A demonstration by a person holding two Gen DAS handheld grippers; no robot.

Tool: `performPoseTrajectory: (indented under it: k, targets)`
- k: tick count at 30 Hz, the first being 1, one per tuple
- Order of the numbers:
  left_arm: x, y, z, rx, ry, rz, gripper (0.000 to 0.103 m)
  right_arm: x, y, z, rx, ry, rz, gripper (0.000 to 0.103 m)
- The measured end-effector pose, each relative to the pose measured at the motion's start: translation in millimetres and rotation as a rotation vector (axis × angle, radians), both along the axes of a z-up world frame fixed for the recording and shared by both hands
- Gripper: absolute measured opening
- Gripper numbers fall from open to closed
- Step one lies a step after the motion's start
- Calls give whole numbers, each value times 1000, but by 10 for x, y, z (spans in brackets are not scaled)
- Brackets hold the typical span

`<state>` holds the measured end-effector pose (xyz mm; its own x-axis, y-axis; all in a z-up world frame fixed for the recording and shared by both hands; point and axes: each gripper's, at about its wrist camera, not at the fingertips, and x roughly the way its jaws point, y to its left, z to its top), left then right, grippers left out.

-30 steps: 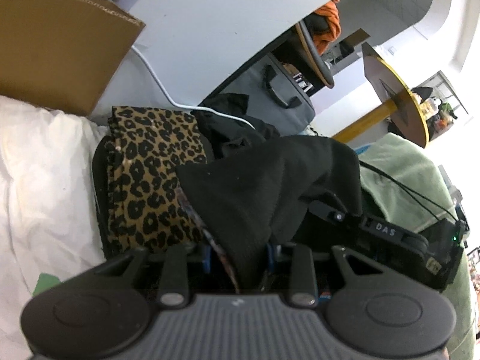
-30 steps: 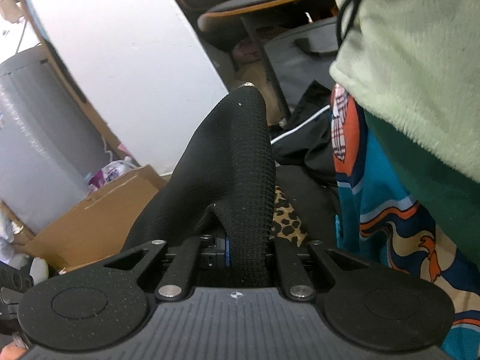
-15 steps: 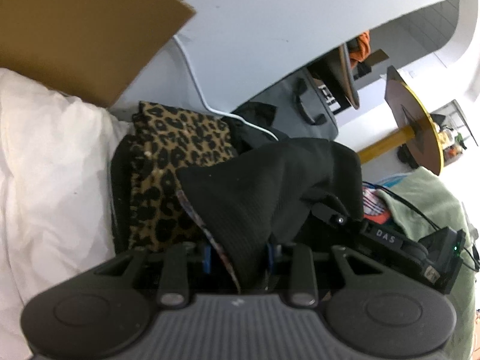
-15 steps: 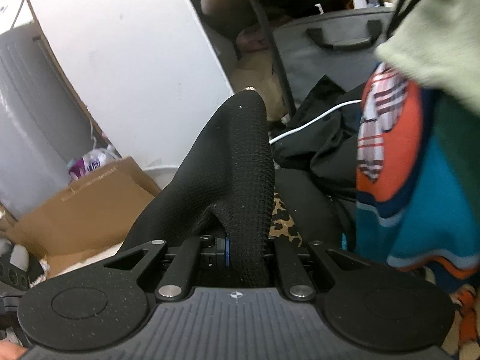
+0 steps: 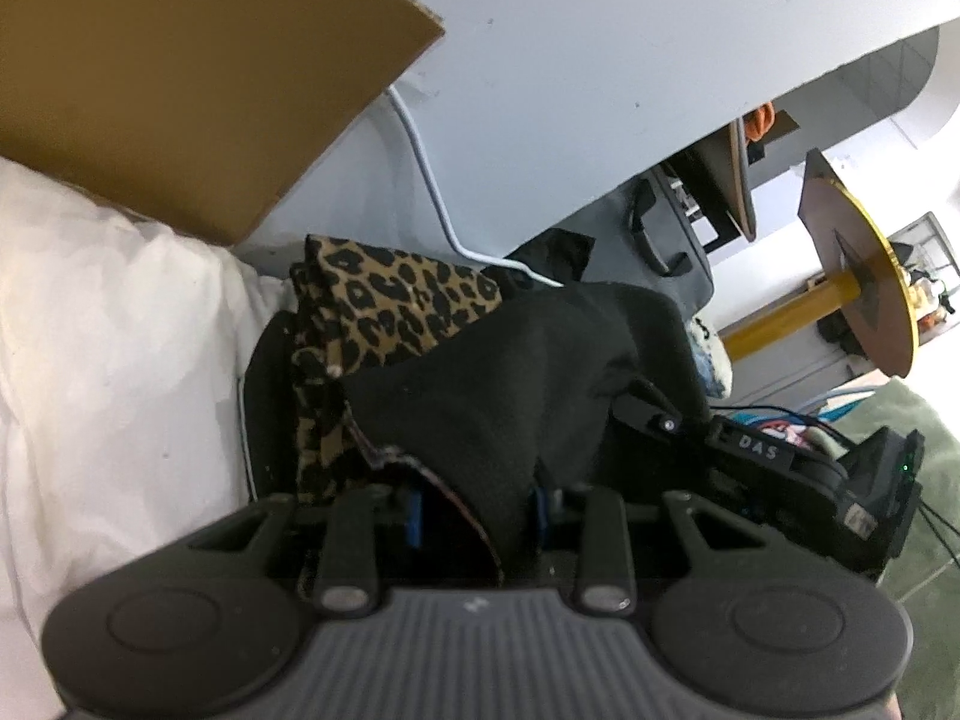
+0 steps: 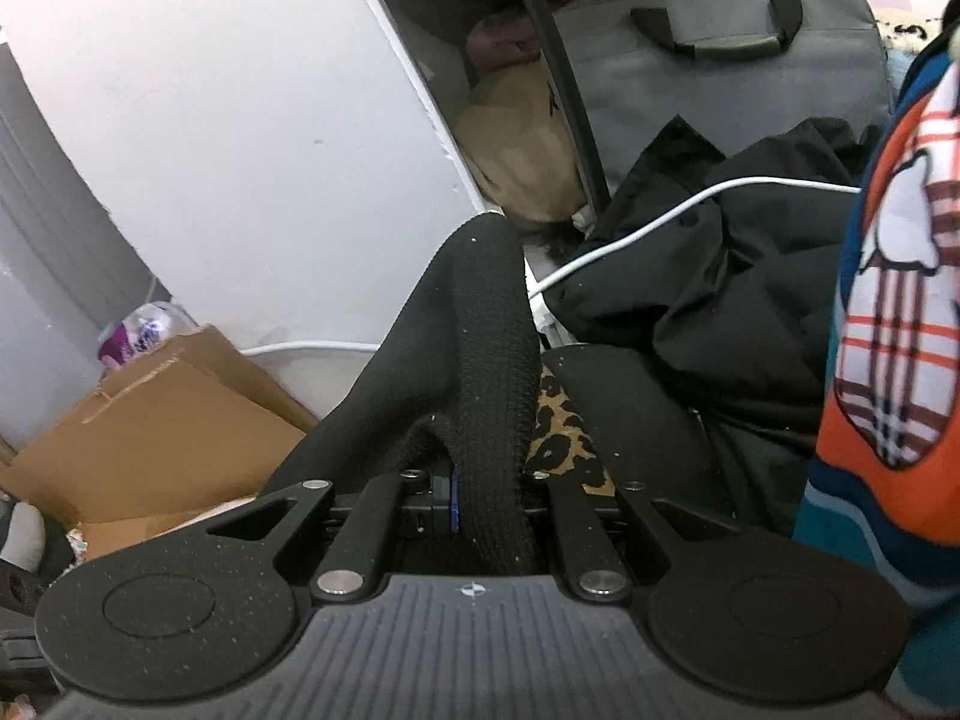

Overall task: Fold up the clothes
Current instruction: 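Lift the folded shorts with both grippers and carry them onto the clothes pile beside the bed, then open the right gripper to release the shorts while the left gripper keeps holding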

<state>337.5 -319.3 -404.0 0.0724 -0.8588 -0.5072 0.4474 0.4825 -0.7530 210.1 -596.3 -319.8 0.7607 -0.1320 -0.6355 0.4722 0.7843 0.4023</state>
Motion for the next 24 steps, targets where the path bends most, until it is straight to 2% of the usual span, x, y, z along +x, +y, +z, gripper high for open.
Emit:
performPoseTrajectory:
  k: [8, 18, 24]
  targets:
    - [108, -67, -180, 16, 31, 17, 34, 160, -161, -203, -2, 31, 24, 10]
    - [165, -109, -229, 27, 39, 8, 34, 383, -255, -342, -117, 99, 67, 19]
    - [164, -125, -193, 40, 36, 2, 34, 509, -260, -246, -247, 112, 134, 26]
